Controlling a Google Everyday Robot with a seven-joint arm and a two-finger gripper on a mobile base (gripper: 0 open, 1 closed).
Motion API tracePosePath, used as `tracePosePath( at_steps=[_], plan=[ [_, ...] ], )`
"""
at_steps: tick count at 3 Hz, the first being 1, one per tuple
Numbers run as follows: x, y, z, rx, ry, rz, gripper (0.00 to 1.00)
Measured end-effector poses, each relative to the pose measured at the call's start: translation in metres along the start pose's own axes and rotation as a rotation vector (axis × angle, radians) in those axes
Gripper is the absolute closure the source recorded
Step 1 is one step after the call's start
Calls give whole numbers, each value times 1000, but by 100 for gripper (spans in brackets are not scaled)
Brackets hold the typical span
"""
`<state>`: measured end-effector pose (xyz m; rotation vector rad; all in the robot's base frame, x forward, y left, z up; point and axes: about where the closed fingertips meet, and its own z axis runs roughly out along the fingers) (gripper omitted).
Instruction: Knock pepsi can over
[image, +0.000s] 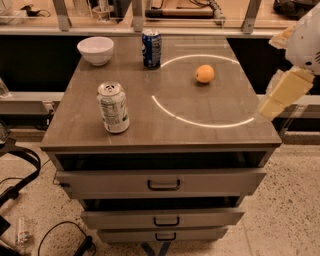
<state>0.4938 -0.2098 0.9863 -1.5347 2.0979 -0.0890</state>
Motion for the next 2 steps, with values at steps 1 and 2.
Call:
tracePosePath(
  at_steps=[1,2],
  plan=[
    [-1,-23,32,69,-218,102,0],
    [-9,-52,49,142,-429,143,0]
  ],
)
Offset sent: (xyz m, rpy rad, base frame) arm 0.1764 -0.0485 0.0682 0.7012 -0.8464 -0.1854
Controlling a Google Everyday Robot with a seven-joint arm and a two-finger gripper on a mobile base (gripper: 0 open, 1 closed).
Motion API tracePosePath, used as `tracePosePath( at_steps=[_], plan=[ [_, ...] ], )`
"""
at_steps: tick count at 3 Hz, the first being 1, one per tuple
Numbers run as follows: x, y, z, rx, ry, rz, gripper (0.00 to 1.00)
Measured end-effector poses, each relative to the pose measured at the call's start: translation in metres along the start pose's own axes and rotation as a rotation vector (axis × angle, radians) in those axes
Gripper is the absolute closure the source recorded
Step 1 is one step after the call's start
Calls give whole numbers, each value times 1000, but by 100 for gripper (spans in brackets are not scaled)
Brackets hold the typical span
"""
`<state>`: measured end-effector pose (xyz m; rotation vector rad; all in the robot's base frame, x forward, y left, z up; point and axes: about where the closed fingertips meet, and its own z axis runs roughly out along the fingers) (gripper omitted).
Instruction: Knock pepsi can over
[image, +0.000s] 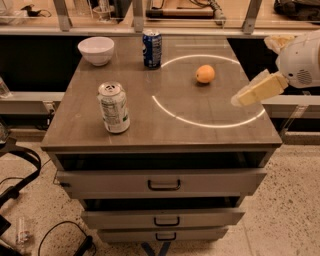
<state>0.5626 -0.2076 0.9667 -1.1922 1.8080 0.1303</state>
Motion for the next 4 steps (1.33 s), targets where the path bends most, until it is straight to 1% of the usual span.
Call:
tracePosePath(
  at_steps=[1,2,3,4],
  plan=[
    [-22,-61,16,146,-217,16,0],
    [-32,-94,15,252,-272,19,0],
    [-32,-94,15,252,-272,19,0],
    [-55,-105,47,220,-325,39,0]
  ],
)
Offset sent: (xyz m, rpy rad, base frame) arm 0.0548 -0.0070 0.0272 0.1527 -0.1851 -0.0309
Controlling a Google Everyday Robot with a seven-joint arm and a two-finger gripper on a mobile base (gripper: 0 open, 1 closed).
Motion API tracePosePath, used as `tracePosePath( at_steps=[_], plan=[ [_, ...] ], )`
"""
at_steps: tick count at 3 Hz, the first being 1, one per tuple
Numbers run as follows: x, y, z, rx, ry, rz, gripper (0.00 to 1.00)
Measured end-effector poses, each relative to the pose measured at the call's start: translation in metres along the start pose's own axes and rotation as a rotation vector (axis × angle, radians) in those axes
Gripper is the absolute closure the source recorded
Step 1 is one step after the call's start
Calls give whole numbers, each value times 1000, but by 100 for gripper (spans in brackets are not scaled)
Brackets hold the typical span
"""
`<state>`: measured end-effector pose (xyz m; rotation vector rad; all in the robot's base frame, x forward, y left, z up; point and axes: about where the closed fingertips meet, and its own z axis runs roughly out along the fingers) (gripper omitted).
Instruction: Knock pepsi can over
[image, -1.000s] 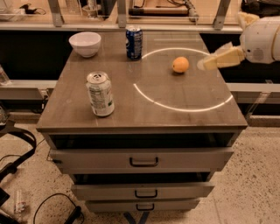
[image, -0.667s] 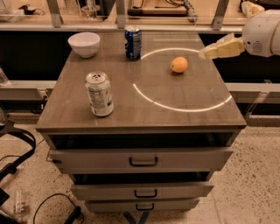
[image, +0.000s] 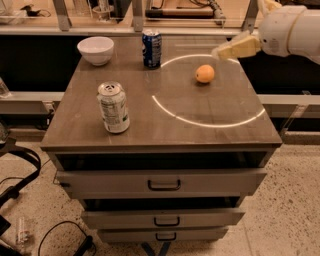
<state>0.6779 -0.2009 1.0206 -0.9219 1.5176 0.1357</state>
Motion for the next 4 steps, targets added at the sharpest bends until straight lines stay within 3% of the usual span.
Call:
tracePosePath(
  at_steps=[2,3,4],
  plan=[
    [-11,-26,120,-54,-127,194,0],
    [-11,-26,146,-58,-144,257,0],
    [-1,-8,173,-54,-127,281,0]
  ],
)
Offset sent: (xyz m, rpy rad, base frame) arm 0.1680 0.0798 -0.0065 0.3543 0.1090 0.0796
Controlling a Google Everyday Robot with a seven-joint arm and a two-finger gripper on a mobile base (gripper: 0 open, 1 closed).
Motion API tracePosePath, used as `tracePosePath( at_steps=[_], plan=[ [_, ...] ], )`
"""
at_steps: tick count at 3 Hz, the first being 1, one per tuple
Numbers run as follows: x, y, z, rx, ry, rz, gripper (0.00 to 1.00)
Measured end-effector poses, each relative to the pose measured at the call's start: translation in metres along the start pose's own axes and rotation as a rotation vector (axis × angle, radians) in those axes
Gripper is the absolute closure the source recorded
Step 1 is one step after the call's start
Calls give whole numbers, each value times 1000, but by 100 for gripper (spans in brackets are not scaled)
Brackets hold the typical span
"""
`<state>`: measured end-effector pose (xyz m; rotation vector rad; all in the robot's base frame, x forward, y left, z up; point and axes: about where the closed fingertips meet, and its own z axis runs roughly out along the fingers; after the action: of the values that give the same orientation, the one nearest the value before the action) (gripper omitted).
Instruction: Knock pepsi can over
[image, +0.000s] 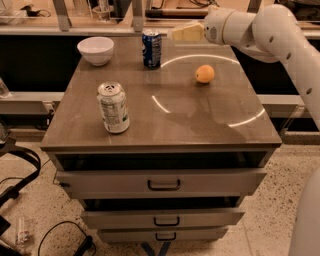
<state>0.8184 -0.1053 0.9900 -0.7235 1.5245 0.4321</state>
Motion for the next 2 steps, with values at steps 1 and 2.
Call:
tracePosePath(
  at_steps=[1,2],
  plan=[
    [15,16,25,-9,7,10,0],
    [21,35,49,-49,1,16,0]
  ],
)
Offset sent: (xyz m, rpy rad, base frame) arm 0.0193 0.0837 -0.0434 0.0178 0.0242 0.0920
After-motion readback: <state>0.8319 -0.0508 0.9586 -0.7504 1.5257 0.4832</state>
